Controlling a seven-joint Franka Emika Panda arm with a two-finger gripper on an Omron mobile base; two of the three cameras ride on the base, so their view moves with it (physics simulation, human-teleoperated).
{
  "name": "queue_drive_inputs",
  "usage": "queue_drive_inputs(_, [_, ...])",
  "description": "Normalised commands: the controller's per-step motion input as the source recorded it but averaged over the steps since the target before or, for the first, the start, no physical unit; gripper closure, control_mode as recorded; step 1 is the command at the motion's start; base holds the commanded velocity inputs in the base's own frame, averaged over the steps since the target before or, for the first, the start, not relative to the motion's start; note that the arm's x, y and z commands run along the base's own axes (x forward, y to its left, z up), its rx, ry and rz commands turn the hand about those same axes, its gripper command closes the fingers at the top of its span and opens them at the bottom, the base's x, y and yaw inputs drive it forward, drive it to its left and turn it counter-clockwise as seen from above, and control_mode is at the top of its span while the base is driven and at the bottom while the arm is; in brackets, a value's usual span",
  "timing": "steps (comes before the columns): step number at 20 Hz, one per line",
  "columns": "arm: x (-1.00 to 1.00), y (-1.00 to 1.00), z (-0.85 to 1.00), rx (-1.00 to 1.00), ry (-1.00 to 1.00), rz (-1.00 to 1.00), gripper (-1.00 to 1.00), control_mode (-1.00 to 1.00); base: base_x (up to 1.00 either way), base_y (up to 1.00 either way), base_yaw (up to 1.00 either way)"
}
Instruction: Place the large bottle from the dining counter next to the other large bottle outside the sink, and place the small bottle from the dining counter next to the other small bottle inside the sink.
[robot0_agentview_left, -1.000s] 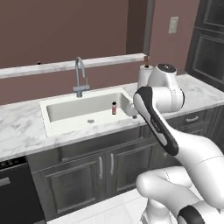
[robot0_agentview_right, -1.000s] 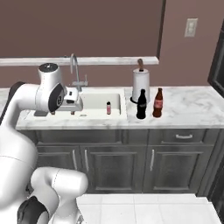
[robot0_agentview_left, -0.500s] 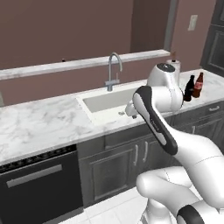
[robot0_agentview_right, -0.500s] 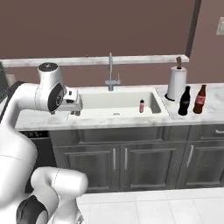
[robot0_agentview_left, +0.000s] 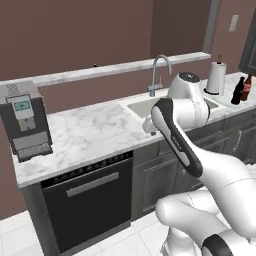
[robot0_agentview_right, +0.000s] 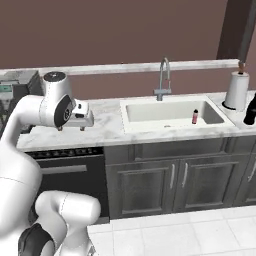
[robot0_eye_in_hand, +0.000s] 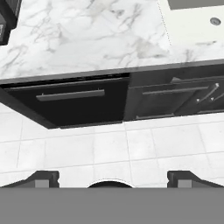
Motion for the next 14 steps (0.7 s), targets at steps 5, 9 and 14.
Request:
queue_drive_inputs(5, [0.00, 0.00, 0.00, 0.00, 0.00, 0.00, -1.00, 1.00, -0.10, 1.00, -0.22])
queue_drive_inputs(9, [0.00, 0.00, 0.00, 0.00, 0.00, 0.00, -1.00, 1.00, -0.06, 1.00, -0.26])
queue_drive_inputs(14, [0.00, 0.00, 0.00, 0.00, 0.00, 0.00, -1.00, 1.00, -0.06, 1.00, -0.27])
